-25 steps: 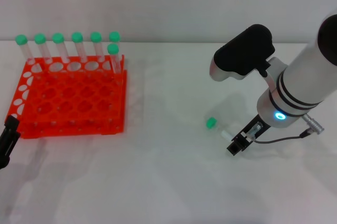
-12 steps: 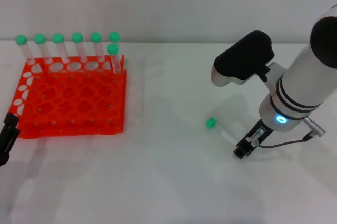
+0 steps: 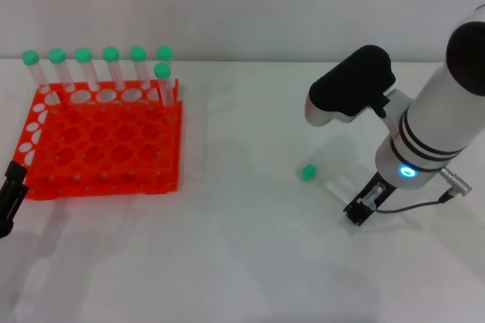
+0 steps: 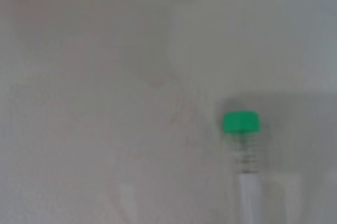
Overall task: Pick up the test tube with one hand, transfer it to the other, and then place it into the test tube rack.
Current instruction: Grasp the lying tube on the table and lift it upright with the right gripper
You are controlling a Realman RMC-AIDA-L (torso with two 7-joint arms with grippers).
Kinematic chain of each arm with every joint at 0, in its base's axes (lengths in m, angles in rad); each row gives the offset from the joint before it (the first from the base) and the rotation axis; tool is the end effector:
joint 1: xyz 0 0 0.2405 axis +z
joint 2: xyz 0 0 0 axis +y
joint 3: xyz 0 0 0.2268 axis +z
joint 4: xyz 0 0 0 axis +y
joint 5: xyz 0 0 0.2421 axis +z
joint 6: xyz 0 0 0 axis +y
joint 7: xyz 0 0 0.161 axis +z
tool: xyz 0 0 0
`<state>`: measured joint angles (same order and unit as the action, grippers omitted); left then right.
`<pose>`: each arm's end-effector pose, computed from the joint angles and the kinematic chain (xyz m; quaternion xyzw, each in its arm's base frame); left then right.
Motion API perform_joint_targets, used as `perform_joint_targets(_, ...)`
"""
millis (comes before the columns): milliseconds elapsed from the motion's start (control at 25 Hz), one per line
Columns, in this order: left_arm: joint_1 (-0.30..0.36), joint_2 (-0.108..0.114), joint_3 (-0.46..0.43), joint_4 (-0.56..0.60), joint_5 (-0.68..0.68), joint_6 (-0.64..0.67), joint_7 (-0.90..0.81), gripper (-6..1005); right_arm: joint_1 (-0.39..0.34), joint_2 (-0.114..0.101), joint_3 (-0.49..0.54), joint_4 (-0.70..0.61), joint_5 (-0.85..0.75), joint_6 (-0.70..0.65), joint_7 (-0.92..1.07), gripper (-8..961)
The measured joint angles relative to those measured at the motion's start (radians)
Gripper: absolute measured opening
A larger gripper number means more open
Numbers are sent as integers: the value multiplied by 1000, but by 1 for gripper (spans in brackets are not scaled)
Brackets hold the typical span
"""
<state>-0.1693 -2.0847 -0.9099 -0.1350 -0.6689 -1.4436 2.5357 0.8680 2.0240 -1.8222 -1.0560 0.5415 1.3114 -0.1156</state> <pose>-0.3625 0.2514 -0.0077 -0.6140 -0.3569 -0.4409 0.5489 0.1270 0.3904 -0.0810 -0.8781 0.3327 -0.2534 0.2325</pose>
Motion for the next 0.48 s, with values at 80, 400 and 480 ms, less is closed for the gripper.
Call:
perform_joint_targets(80, 0, 0, 0, 0, 0, 0, 0, 860, 1, -1, 3, -4, -1, 1, -6, 269)
perform_joint_targets(400, 0, -1, 1, 0, 0, 0, 0, 860, -12, -4, 8, -25, -4, 1, -35, 196)
perform_joint_targets(480, 1, -1, 2, 0, 0, 0, 0, 860, -47, -9, 36, -98, -7, -2, -49, 196)
